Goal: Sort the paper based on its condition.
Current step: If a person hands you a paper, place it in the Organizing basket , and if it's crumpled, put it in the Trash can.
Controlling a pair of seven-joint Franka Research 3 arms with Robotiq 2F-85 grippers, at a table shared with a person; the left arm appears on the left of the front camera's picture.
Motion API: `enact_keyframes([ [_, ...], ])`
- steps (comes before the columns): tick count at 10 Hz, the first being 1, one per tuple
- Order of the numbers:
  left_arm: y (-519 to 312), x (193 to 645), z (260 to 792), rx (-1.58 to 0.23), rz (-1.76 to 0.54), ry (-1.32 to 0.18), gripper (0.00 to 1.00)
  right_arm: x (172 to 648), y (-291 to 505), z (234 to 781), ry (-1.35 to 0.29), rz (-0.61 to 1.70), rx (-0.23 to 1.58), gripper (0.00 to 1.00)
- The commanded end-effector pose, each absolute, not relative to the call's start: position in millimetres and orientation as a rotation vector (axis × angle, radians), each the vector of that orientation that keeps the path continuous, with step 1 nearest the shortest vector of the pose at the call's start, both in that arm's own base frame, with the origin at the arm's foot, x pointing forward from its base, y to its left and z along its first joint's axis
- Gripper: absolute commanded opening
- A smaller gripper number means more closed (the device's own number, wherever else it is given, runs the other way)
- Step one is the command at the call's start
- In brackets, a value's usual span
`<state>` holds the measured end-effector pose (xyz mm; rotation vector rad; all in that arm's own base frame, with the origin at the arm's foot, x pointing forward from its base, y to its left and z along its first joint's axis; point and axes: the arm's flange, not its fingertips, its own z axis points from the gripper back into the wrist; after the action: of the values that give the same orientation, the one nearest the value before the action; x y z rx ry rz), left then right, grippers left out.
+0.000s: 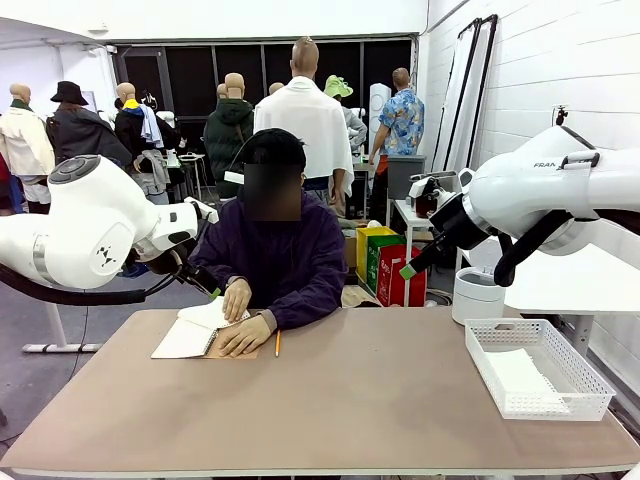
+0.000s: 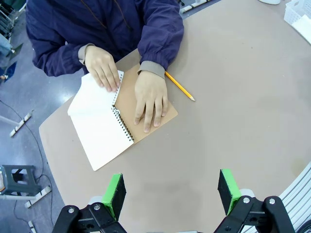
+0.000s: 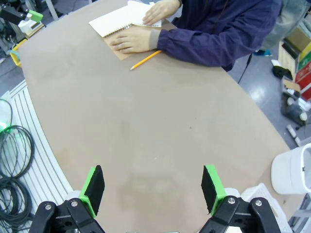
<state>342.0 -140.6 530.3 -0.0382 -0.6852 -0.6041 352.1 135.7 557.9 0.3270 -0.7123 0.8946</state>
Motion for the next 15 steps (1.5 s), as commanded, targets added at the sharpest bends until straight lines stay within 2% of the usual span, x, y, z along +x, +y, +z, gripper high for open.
enact_keyframes([
  [1,-139.5,342.5,529.8,-0.037,-0.603,-0.684,1.00,352.3,134.8,557.7,-0.712,0.891,0.328,1.00],
  [15,-139.5,342.5,529.8,-0.037,-0.603,-0.684,1.00,352.3,134.8,557.7,-0.712,0.891,0.328,1.00],
])
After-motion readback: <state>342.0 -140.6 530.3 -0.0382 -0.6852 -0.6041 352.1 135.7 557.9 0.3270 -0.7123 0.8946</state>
